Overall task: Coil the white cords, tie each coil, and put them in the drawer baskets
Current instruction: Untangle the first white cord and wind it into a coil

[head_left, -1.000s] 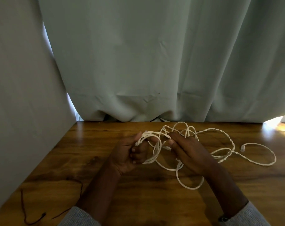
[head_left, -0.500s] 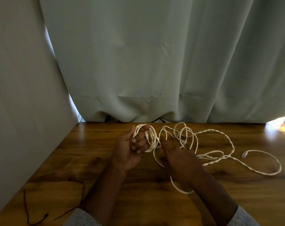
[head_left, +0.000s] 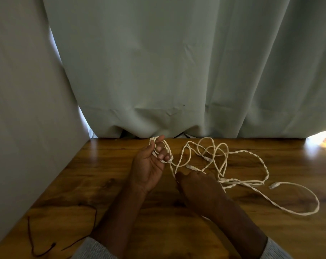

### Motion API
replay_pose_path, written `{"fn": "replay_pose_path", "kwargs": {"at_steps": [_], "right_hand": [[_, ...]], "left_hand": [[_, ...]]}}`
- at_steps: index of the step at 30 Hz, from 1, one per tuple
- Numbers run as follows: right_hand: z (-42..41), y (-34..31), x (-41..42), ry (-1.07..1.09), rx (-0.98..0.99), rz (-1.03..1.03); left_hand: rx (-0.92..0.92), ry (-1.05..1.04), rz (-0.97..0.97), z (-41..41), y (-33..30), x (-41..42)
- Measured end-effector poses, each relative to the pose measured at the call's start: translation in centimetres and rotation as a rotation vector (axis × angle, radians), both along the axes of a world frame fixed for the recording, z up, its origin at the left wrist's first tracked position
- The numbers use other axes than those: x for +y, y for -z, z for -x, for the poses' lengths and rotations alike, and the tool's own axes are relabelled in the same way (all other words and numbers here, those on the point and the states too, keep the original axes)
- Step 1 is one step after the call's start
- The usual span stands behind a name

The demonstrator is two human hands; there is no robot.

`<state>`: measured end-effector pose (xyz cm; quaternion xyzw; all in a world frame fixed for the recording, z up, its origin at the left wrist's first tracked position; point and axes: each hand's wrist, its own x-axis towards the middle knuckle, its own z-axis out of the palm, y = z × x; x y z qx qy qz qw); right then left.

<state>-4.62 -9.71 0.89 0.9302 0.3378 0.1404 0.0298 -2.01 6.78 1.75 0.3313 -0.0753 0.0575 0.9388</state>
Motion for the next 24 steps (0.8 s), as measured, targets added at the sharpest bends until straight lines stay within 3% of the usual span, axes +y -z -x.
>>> {"fn": "replay_pose_path", "kwargs": {"at_steps": [10, 12, 15, 20, 24], "right_hand": [[0.4, -0.4, -0.1, -0.069, -0.071, -0.044], [0.2, -0.1, -0.1, -0.089, -0.097, -0.064], [-0.1, 0.2, -0.3, -0.147, -0.071, -0.188], [-1.0, -0.3, -1.4, -0.261, 0.195, -0.494], [-1.8, -1.2, -2.7, -0.372, 0.173, -0.615]], "left_hand": [[-0.032, -0.205, -0.263, -0.2, 0.6, -1.2], [-0.039, -0.248, -0.441, -0.1, 1.0, -1.6], [-0.113, -0.319, -0.857, 0.2, 1.9, -2.1], [-0.196, -0.274, -1.134, 0.8, 2.1, -1.8], [-0.17, -0.068, -1.176, 1.0, 2.3, -1.9]]}}
